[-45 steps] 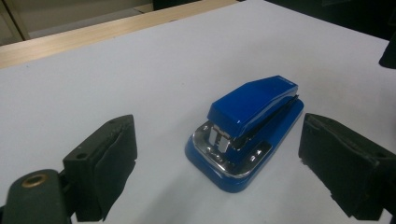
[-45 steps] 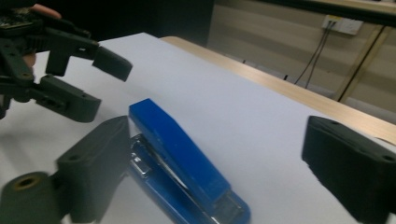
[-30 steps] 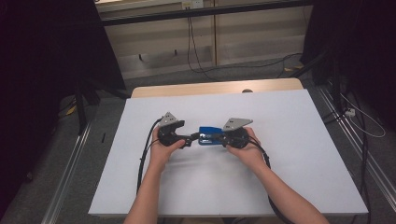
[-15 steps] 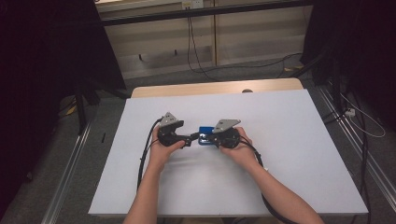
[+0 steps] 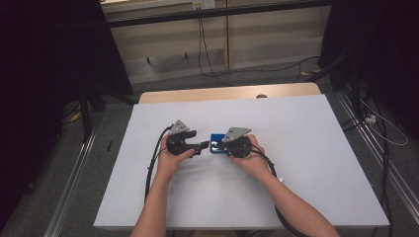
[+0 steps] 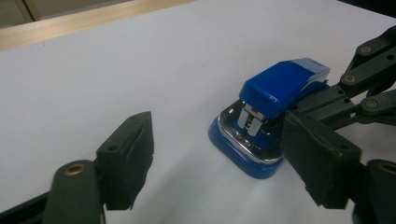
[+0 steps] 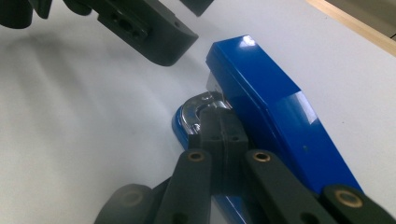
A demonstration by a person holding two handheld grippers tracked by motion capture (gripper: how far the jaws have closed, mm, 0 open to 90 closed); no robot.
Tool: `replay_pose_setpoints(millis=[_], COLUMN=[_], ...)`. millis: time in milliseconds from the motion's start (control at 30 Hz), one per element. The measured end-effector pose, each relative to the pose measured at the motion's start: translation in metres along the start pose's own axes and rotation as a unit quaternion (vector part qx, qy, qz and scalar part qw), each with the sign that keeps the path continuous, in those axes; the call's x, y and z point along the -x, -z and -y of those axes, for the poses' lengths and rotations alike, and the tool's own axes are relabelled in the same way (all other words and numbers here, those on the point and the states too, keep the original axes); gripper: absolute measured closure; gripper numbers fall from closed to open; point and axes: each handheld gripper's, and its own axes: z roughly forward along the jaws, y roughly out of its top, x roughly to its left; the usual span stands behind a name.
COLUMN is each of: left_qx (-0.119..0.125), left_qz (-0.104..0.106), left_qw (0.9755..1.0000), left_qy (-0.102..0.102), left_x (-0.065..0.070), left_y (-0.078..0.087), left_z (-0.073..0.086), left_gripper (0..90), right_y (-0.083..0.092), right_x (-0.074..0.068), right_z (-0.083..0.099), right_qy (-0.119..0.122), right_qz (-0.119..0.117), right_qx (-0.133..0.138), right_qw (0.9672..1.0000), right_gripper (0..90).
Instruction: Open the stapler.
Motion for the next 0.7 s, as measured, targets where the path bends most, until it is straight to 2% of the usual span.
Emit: replay_pose_setpoints(millis=[167, 200, 233, 333, 367, 467, 700], left_qx=[-0.021, -0.025, -0.028, -0.022, -0.024, -0.027, -0.031], left_qz=[0.003, 0.004, 0.007, 0.019, 0.023, 0.030, 0.031], left_qw=[0.9997, 0.9996, 0.9995, 0.9994, 0.9994, 0.9991, 0.9990], left_qy=[0.008, 0.008, 0.012, 0.015, 0.010, 0.008, 0.003], left_x=[0.003, 0.004, 0.004, 0.005, 0.005, 0.006, 0.006], left_y=[-0.005, -0.005, -0.006, -0.008, -0.009, -0.012, -0.018], left_z=[0.002, 0.002, 0.002, 0.002, 0.002, 0.002, 0.001], left_gripper=[51.9, 63.5, 63.5, 77.7, 81.4, 86.9, 89.7], right_y=[0.000, 0.000, 0.000, 0.000, -0.001, -0.001, -0.001], right_x=[0.000, 0.000, 0.000, -0.001, -0.001, -0.001, -0.002], right_z=[0.000, 0.000, 0.000, 0.001, 0.002, 0.001, 0.001], right_qy=[-0.007, -0.012, -0.012, -0.017, -0.020, -0.019, -0.015], right_qz=[0.001, 0.001, 0.001, 0.000, -0.003, -0.001, 0.000], right_qx=[0.000, 0.001, 0.001, 0.005, 0.007, 0.007, 0.005], right_qw=[1.0000, 0.9999, 0.9999, 0.9999, 0.9998, 0.9998, 0.9999], right_gripper=[90.0, 90.0, 90.0, 90.0, 90.0, 90.0, 90.0])
